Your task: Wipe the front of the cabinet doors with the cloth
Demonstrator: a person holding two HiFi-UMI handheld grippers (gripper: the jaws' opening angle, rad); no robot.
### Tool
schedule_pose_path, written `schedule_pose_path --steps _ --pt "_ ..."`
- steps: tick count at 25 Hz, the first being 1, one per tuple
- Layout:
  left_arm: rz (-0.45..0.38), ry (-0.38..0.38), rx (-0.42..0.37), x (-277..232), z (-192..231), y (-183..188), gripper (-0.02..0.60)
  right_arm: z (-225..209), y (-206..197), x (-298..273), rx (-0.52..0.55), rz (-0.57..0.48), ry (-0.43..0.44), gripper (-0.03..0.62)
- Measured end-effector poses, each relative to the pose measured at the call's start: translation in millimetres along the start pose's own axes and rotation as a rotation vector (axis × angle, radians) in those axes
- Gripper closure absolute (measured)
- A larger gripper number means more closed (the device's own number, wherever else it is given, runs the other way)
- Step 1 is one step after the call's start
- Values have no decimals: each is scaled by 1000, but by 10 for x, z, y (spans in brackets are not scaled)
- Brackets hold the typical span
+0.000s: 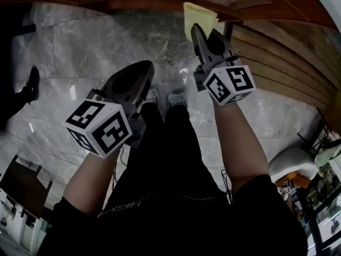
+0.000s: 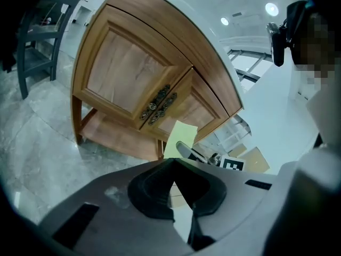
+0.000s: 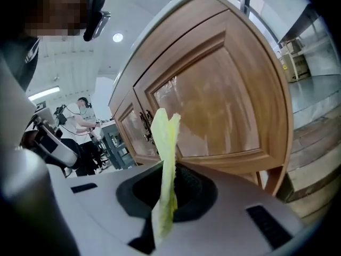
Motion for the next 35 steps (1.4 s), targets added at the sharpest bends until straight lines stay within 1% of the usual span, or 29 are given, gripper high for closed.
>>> schedule_pose_path --steps 3,6,13,21,35 --pt "-19 26 22 125 172 57 575 161 -44 -198 14 24 33 553" --pt "-34 38 40 218 328 95 575 270 -97 -379 28 47 49 553" --pt "-56 67 77 349 593 129 575 380 -197 -706 34 82 74 553" --pt "-65 72 99 408 719 120 575 295 -197 -876 4 82 49 553" --pt "-35 63 90 316 706 124 575 90 -127 -892 -37 52 -1 553"
Point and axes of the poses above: the fingertips, and each gripper's own axes: x backward along the fingers, z to its left, y out of its top, the point moved 5 cm from there along x, backward along the fingers, and after that the axes turned 2 degrees about z, right-handed, at the moved point
